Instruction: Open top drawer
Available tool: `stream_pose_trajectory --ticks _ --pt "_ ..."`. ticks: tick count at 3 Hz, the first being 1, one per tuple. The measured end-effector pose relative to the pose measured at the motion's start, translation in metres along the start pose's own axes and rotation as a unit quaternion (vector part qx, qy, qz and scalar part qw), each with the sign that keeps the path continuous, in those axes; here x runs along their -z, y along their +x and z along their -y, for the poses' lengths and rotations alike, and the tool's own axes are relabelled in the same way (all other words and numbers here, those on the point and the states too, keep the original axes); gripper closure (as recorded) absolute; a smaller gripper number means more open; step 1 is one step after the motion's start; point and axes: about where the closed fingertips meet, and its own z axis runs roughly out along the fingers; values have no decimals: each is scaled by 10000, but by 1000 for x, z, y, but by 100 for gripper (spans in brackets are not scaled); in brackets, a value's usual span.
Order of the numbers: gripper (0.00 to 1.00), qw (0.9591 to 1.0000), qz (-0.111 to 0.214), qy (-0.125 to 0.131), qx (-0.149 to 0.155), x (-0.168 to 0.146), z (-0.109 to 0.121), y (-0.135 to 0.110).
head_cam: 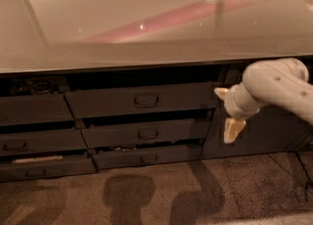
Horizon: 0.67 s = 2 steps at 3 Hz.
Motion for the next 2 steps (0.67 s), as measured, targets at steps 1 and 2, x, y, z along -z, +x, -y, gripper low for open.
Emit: stream_pose_trajectory --ticks 1,2 --pt "0 9988 -367 -237 -213 -9 49 24" --pt "0 9988 -367 -237 -213 -9 49 24"
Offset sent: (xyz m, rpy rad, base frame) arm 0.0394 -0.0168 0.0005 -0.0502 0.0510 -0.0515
